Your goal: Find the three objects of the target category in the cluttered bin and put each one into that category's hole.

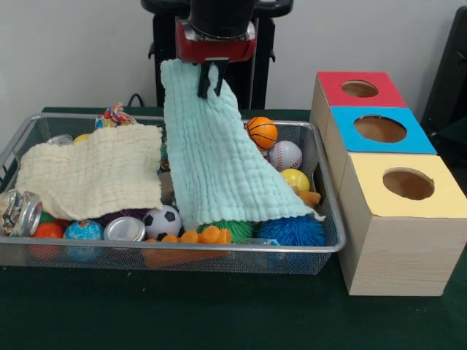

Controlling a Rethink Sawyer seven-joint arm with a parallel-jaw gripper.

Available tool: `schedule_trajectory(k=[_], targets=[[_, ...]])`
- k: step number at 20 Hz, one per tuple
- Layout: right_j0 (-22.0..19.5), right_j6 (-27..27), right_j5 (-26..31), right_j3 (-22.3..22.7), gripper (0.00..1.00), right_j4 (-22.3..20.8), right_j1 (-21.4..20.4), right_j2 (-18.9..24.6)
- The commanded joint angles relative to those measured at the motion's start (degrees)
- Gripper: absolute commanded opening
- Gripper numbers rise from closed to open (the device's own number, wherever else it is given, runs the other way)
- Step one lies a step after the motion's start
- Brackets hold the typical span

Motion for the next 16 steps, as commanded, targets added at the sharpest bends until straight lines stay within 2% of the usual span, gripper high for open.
schedule_trajectory(k=[1,9,13,16], targets=[[-2.5,-16.9,8.7,-3.5,0.0,-0.6,-3.4,7.1],[-3.5,-21.4,14.9,-5.5,0.0,-5.0,-4.8,7.8],[-4.9,-27.3,18.3,-6.5,0.0,-8.9,-5.9,8.4],[-6.3,-29.5,19.4,-6.3,0.0,-10.0,-6.6,8.9]])
